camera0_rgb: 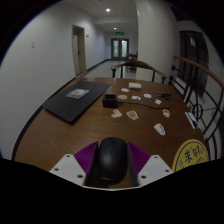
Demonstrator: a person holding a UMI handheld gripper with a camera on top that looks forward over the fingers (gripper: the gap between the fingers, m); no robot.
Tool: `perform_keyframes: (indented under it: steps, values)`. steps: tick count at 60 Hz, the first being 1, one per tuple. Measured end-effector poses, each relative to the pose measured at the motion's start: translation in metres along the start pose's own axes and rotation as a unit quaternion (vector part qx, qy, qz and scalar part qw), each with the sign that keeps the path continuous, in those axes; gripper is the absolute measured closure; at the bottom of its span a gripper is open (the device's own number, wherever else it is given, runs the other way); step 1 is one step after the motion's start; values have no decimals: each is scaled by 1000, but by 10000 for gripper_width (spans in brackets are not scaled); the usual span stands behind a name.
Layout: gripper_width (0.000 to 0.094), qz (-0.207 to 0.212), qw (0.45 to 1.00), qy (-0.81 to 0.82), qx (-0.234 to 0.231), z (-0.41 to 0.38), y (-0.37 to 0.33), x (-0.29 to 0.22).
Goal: Arrange mouse
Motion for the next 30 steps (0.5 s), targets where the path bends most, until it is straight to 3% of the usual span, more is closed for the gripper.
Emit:
perform_keyframes:
  steps: [3, 11, 19, 25, 30]
  values:
    - [479, 3, 1000, -12, -12, -3, 1, -1]
    - [587, 3, 999, -17, -35, -3, -9, 0]
    - [596, 93, 994, -21, -57, 18, -80, -46]
    - [598, 160, 987, -15, -16, 87, -142, -77]
    - [599, 167, 985, 2, 34, 158, -171, -79]
Point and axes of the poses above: the point between the fingertips, and its own axes, seen from behind it with the camera up: z to the right, x down, y forward, the way the camera looks, the point moved 3 cm from there along -y, backward, against the way the camera looks, and after that the axes turned 2 degrees about -z, right-handed, at the moved point
